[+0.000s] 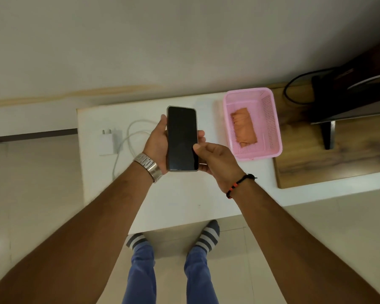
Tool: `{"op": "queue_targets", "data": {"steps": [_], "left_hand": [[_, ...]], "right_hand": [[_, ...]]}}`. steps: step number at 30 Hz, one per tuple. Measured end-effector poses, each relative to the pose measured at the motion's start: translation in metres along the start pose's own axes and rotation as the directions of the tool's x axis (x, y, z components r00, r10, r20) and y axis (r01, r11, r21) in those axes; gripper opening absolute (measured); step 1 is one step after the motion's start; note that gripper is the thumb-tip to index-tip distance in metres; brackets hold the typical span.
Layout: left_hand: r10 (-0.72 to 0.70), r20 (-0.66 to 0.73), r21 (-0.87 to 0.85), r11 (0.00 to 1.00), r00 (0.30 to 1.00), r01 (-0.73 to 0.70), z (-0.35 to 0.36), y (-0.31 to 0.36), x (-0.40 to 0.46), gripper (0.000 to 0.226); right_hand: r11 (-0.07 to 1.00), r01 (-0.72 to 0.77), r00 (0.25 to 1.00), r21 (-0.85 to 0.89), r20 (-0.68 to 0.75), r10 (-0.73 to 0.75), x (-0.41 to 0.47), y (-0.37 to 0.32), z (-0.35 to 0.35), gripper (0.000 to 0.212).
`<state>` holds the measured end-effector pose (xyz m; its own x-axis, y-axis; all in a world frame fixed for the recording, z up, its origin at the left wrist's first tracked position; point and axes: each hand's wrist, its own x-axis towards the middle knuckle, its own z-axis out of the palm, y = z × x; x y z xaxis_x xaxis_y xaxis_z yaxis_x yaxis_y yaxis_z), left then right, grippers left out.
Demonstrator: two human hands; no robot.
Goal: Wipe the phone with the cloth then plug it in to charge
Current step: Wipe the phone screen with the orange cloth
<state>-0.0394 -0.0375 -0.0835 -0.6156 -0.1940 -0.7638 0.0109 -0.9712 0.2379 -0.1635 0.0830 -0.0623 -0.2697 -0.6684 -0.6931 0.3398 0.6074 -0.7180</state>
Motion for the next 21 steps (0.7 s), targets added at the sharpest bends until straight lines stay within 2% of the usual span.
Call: {"op": "queue_targets", "data": {"steps": [2,4,5,6,7,9,12,18,21], "left_hand": [[0.028,-0.013,-0.013,1.000,1.000,-0.029,0.004,0.000,0.007,0.092],[0.068,-0.016,-0.014,0.998,0.998,-0.068,0.003,0.000,0.012,0.090],[0.074,-0.009,-0.013,0.997,0.997,-0.074,0.003,0.000,0.014,0.089],[0.072,0.003,-0.012,0.997,0.997,-0.072,0.002,-0.001,0.015,0.090],[0.069,0.014,-0.014,0.998,0.998,-0.069,0.002,-0.001,0.017,0.090],[0.066,0.035,-0.016,0.998,0.997,-0.065,0.001,-0.003,0.018,0.089],[0.060,0.066,-0.016,0.998,0.996,-0.059,0.000,-0.005,0.022,0.088],[0.062,0.124,-0.009,0.998,0.990,-0.061,0.001,-0.005,0.023,0.086],[0.079,0.134,-0.031,0.997,0.988,-0.076,0.006,-0.004,0.019,0.082]], "right_hand": [[0.960,0.106,0.976,-0.260,-0.160,-0.151,0.008,-0.007,-0.016,0.028],[0.826,0.171,0.856,-0.537,-0.335,-0.394,0.020,-0.013,-0.038,0.022],[0.755,0.152,0.785,-0.638,-0.386,-0.485,0.027,-0.016,-0.052,0.016],[0.702,0.105,0.744,-0.705,-0.413,-0.526,0.034,-0.019,-0.065,0.010],[0.661,0.045,0.738,-0.749,-0.421,-0.528,0.042,-0.021,-0.077,0.011],[0.571,-0.062,0.792,-0.819,-0.388,-0.471,0.058,-0.020,-0.096,0.020],[0.479,-0.094,0.853,-0.873,-0.319,-0.414,0.076,-0.015,-0.106,0.026],[0.591,-0.060,0.836,-0.804,-0.364,-0.410,0.080,-0.013,-0.107,0.025],[0.774,0.009,0.812,-0.633,-0.448,-0.375,0.072,-0.027,-0.104,0.009]]}}
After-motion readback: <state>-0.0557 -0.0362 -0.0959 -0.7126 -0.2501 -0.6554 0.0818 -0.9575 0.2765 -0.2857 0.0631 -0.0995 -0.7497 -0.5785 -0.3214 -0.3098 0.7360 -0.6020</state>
